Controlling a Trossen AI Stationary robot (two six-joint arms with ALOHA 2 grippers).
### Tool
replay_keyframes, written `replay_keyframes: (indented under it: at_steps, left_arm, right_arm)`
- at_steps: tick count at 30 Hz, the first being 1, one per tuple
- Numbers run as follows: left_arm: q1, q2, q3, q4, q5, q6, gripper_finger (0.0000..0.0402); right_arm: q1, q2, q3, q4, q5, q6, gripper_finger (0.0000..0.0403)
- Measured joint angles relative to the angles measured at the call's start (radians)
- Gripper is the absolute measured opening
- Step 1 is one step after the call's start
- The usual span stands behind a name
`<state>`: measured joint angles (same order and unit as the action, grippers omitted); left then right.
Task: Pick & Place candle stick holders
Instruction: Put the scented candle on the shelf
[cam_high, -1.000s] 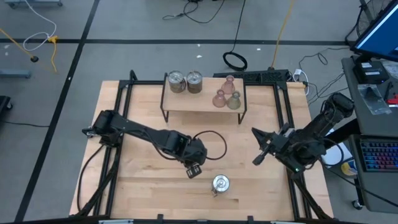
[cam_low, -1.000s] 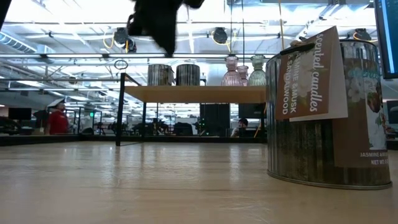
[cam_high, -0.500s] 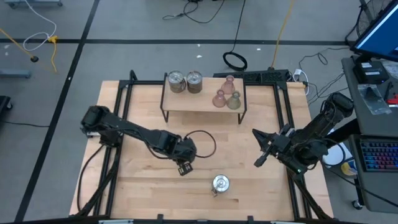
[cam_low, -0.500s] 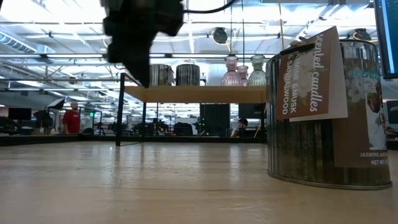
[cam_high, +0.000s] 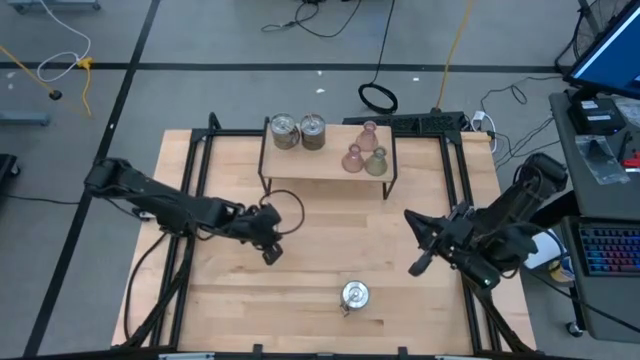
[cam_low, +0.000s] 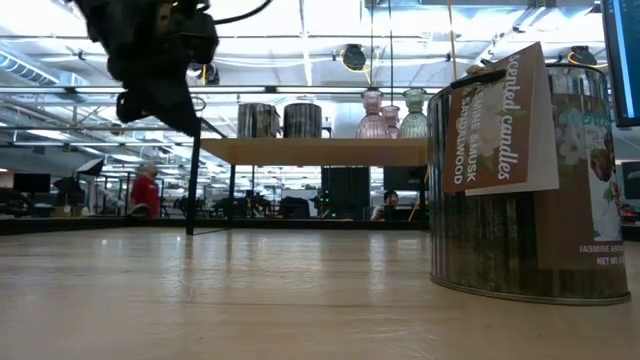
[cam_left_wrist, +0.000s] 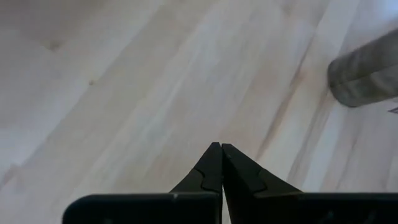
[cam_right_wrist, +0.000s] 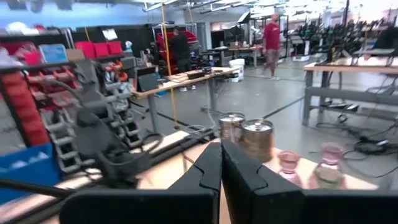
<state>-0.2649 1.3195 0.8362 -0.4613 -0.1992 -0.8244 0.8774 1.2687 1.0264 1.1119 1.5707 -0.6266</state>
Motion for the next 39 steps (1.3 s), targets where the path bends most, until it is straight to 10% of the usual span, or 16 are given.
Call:
replay_keyframes:
  at_steps: [20, 39]
  left_arm:
    - [0.003, -0.234, -0.128, 0.044, -0.141, 0.208, 0.0015]
    - [0.003, -0.239, -0.127, 0.112, -0.116, 0.190, 0.0013]
  right_arm:
    - [-0.020, 0.229, 0.322, -0.007, 0.000, 0.137, 0.0000]
    - [-0.207, 0.130, 0.419, -0.134, -0.060, -0.333, 0.0000]
